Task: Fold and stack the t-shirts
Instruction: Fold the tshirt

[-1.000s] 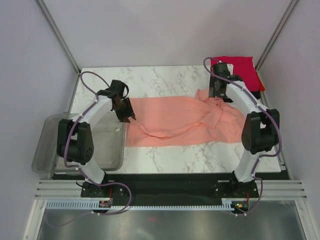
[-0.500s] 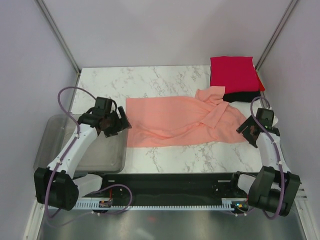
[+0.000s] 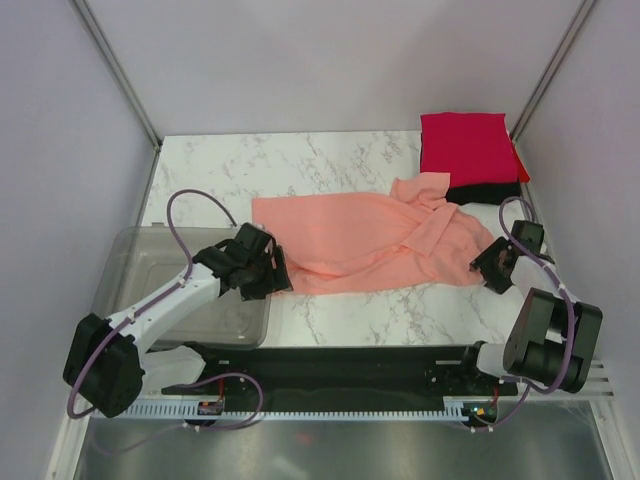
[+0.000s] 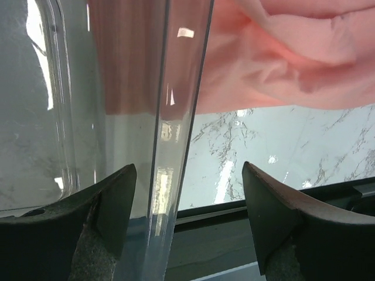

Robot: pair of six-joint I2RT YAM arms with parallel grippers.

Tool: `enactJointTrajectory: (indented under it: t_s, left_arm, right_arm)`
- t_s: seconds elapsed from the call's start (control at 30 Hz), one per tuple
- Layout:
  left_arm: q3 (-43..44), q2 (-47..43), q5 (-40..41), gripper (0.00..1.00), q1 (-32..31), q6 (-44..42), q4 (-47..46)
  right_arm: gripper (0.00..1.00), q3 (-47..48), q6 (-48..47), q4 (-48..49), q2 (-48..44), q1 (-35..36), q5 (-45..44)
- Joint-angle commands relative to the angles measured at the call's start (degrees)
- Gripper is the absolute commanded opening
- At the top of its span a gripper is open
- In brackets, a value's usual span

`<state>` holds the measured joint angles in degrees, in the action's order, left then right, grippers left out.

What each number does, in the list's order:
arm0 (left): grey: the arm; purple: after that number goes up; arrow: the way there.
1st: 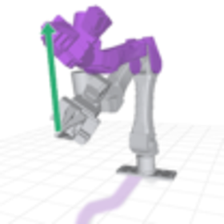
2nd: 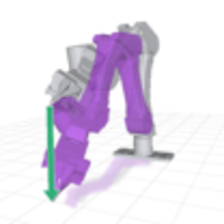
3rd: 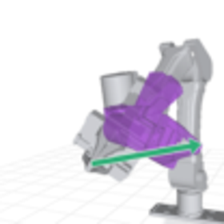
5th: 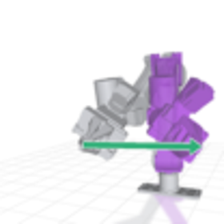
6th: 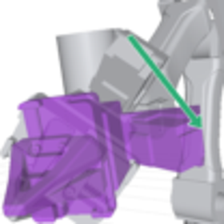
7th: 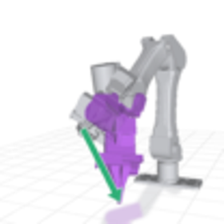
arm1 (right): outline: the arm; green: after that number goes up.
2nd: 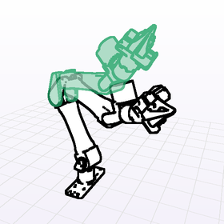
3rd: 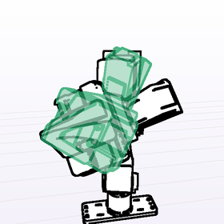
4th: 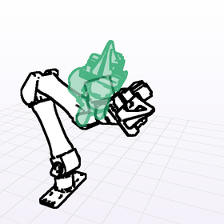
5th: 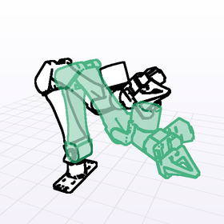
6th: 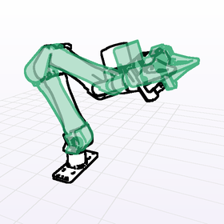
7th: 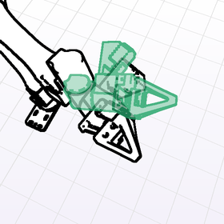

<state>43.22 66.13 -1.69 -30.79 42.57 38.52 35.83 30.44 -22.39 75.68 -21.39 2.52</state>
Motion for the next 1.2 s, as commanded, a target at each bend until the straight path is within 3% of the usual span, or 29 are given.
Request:
enactJointTrajectory:
  t_s: [0.0, 0.1, 0.13, 0.23, 0.47, 0.63, 0.73, 0.77, 0.87, 1.03, 1.17]
  left_arm:
    - [-0.1, 2.8, 1.5, 0.78, -3.0, 5.4, -3.5]
    - [1.9, 2.3, 4.2, 0.75, -5.2, 6.5, -3.3]
    - [2.6, 1.6, 4.9, 0.75, -5.8, 6.6, -2.3]
    - [9.3, 1.4, 11.1, 0.73, -7.5, 6.3, 6.1]
    - [25.1, 1.9, 19.1, 0.63, -12.4, 6.4, 19.8]
    - [22.6, 5.7, 8.6, 0.56, -17.2, 7.2, 11.1]
    - [22.3, 10.2, 14.2, 0.71, -20.9, 7.7, 13.2]
    - [22.3, 10.6, 16.7, 0.82, -20.9, 8.1, 14.8]
    - [24.3, 12.4, 28.1, 0.93, -20.7, 8.1, 21.8]
    - [28.1, 18.5, 37.6, 0.95, -19.6, 6.7, 28.7]
    - [25.5, 20.7, 35.2, 0.91, -17.7, 3.7, 24.3]
  right_arm:
    - [0.61, 1.9, -0.5, 4.2, 1.9, -0.2, -2.2]
    - [0.31, 2.2, -0.7, 4.8, 3.8, -0.8, -2.2]
    - [0.15, 2.0, -0.3, 4.9, 3.7, -0.8, -1.9]
    - [0.0, 1.4, -0.2, 5.4, 2.5, -0.9, -0.8]
    - [0.0, 0.0, -0.6, 3.2, -2.2, -1.1, -0.9]
    - [0.0, -1.5, -0.4, 2.6, -3.4, -3.4, 1.3]
    - [0.0, -2.5, -0.6, 2.4, -4.7, -5.3, 4.1]
    - [0.0, -2.8, -0.6, 2.0, -4.9, -5.9, 4.8]
    - [0.0, -3.4, -0.7, 1.7, -6.3, -5.9, 7.4]
    - [0.0, -4.2, -0.4, 1.9, -7.1, -5.9, 9.9]
    - [0.0, -4.2, -0.8, 1.8, -6.9, -5.9, 10.6]
